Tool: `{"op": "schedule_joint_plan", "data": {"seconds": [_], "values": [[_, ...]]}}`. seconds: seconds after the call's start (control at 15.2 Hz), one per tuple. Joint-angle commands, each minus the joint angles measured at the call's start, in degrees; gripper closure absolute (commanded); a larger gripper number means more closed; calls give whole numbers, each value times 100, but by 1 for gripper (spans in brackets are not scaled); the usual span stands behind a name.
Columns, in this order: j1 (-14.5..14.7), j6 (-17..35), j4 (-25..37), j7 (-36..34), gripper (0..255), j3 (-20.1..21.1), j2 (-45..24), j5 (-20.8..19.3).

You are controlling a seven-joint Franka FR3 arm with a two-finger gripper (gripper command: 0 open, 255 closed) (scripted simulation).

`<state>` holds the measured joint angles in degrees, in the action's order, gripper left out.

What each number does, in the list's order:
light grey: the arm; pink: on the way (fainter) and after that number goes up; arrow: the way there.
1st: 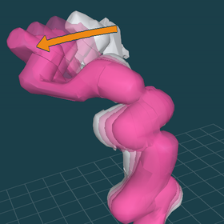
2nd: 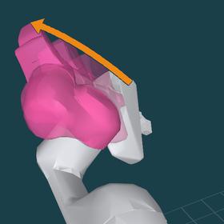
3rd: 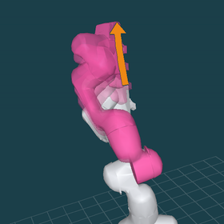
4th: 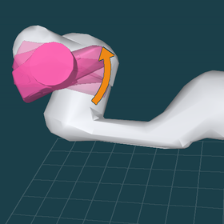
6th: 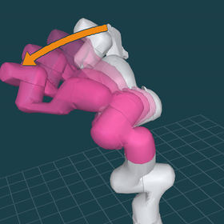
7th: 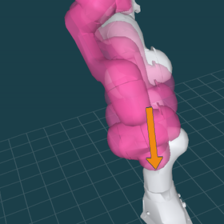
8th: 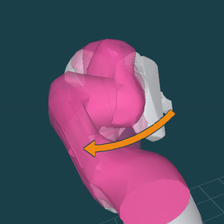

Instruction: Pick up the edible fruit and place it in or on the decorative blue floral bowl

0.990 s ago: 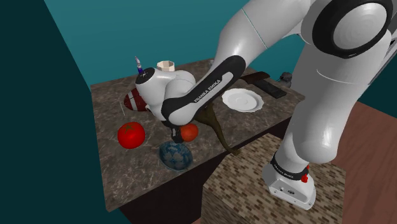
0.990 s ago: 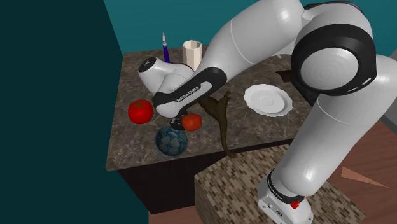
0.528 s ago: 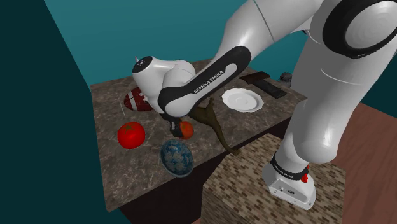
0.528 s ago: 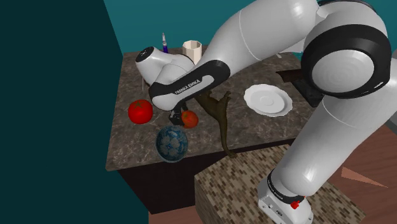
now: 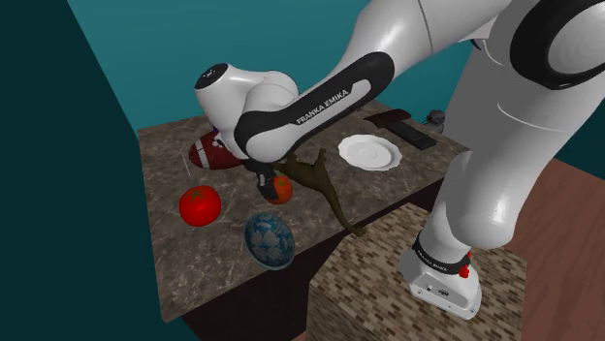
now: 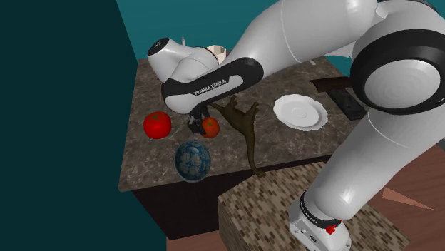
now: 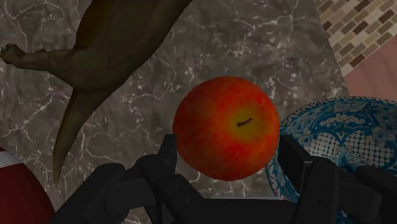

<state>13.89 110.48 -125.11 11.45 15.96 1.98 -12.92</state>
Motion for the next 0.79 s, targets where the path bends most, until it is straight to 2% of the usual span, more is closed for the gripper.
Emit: {"op": "schedule_joint_plan", "data": {"seconds": [0.0, 0.4, 0.73], "values": [[-5, -164, 79, 69, 255, -8, 98, 38], [-2, -566, 341, 186, 255, -13, 259, 108], [335, -803, 790, -486, 255, 367, -109, 191]]}}
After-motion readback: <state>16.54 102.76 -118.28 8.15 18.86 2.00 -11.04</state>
